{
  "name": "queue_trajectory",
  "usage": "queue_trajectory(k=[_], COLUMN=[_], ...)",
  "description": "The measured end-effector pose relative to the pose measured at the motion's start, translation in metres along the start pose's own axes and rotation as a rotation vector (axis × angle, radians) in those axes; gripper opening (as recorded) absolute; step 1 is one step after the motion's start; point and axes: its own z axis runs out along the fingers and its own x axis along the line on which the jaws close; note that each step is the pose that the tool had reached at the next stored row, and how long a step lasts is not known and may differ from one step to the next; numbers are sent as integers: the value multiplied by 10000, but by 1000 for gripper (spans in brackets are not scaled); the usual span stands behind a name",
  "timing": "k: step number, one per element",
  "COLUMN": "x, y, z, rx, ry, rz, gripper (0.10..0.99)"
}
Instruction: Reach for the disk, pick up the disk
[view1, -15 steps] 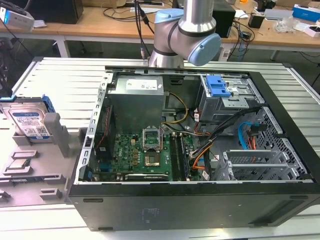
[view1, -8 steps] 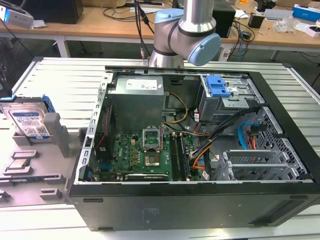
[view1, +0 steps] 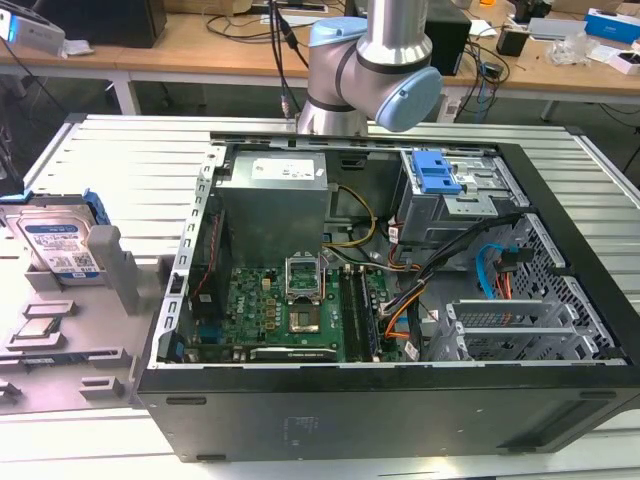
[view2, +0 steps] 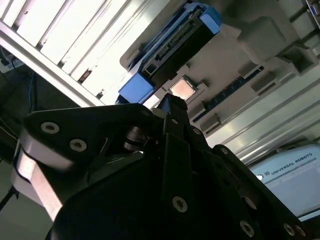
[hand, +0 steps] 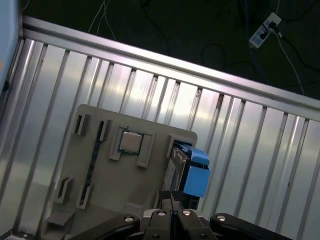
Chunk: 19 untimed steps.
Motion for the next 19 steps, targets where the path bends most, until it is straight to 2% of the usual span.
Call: queue_trajectory(k=[12, 14, 19], x=[0, 0, 0], y=[0, 0, 0], z=[0, 0, 2], rx=[0, -1, -22], ry=[42, 44, 77], rz=[-1087, -1077, -379], gripper=[106, 106, 106])
